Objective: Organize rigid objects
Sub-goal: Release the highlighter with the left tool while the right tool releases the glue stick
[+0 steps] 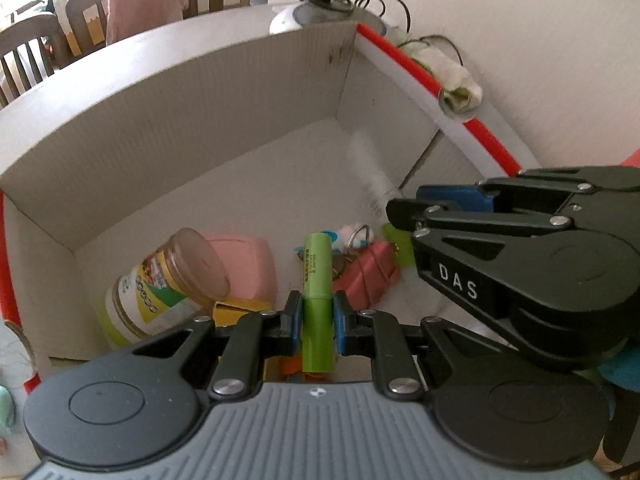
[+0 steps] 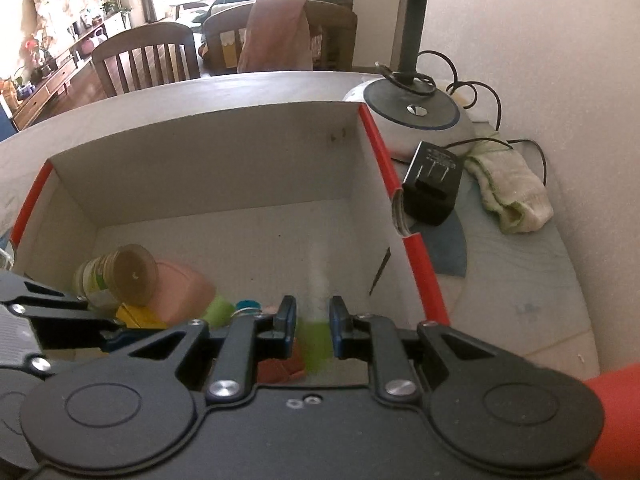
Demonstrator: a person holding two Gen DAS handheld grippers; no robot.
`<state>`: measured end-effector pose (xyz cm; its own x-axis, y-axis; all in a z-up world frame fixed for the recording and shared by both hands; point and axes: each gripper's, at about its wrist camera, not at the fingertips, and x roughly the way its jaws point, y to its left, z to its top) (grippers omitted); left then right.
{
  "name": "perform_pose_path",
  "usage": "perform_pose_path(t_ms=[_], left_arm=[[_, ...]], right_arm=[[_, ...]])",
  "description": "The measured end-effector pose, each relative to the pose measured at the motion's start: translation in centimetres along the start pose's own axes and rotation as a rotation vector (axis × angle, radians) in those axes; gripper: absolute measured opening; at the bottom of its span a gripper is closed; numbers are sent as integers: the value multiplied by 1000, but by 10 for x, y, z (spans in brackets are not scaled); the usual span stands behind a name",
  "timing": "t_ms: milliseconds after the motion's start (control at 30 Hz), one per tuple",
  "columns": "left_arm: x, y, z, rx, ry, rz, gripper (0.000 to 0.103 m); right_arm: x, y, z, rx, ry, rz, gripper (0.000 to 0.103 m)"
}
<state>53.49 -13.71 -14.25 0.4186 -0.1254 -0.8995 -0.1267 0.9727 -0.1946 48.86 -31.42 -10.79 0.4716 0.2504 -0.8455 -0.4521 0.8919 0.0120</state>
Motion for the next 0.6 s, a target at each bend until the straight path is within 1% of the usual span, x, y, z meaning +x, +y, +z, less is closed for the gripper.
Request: perform_pose_path(t_ms=[133,267,333,467,600], left_arm=[[6,2,-2,-6,33,12,16],[6,4,-3,-10,47,4,16],[6,4,-3,-7,48,2,16],[2,3,-7,-11,49,3,16],[-8,4,-12,-9,36,-8,16]], right_arm=[[-1,-1,1,3,1,5,20],[-2,0,0,5,2,9,24],[-4,-1,0,11,-1,13,27],[-9,-3,-2,24,-4,24,36],[-14,-3,-5,37,-9,27,42]])
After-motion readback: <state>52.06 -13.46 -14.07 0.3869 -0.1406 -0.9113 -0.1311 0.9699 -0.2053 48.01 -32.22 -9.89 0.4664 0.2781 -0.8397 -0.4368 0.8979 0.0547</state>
